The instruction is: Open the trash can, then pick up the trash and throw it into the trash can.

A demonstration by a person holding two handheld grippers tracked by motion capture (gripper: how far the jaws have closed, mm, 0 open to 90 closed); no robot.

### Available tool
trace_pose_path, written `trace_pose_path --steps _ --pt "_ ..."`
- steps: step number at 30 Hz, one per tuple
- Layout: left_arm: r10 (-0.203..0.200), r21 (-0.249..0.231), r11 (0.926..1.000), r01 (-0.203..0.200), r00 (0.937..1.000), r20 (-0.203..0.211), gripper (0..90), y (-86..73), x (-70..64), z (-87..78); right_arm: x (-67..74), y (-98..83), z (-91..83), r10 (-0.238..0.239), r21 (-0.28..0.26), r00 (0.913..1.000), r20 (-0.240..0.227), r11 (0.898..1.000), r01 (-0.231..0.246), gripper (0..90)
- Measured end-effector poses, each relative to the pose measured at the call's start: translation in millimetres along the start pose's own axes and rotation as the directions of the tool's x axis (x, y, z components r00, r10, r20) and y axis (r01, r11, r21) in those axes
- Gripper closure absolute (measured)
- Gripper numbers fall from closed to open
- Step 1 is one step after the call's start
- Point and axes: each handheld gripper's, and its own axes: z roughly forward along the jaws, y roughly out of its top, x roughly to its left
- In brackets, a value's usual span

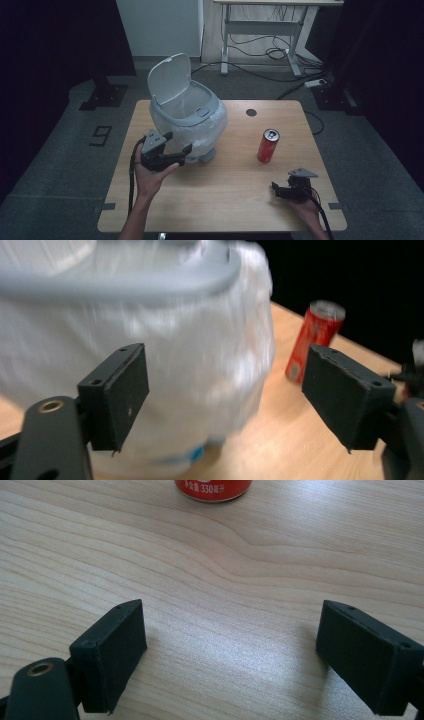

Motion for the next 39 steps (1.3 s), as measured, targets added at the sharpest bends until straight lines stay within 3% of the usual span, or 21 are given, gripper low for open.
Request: trace_pose_path --steps 9,12,16,25,27,28,34,39 --pt "-0.027 0.076 0.9967 0.026 0.9996 0.008 16.7 -53.8 4.4 0.8 0.1 0.0 0.0 0.002 0.0 1.0 0.0 1.0 -0.002 12.0" --pt "-0.056 0.116 0.9917 0.055 0.9984 0.009 16.4 -69.3 8.6 6.7 0.1 0.1 0.0 0.002 0.0 1.0 0.0 1.0 -0.002 11.9" --pt "-0.062 0.162 0.9848 0.062 0.998 -0.004 16.0 -81.9 11.9 13.3 0.1 0.4 0.5 0.002 0.0 1.0 -0.001 1.0 -0.002 11.2" --pt "-0.058 0.187 0.9806 0.058 0.9983 -0.007 16.0 -89.5 8.8 18.3 -1.4 1.6 2.5 -0.01 0.011 0.9999 -0.003 1.0 0.01 4.4" --pt "-0.063 0.188 0.98 0.064 0.9979 -0.01 15.9 -90.3 10.1 18.8 -1.4 2.1 3.8 -0.002 0.024 0.9998 0.019 1.0 0.002 0.0" --pt "-0.066 0.19 0.9795 0.067 0.9977 -0.012 15.9 -91.3 11.0 18.9 -2.0 2.8 4.0 0.016 0.041 0.9997 0.017 0.999 -0.017 0.0" --pt "-0.105 0.205 0.9731 0.105 0.9944 -0.009 15.9 -97.9 15.6 19.5 -1.1 7.5 4.4 0.015 0.076 0.9998 0.016 0.997 -0.016 0.1" --pt "-0.112 0.209 0.9715 0.112 0.9936 -0.015 16.0 -99.2 16.0 19.4 -0.2 14.2 1.1 -0.007 0.049 1.0 0.0 0.999 0.007 0.7"
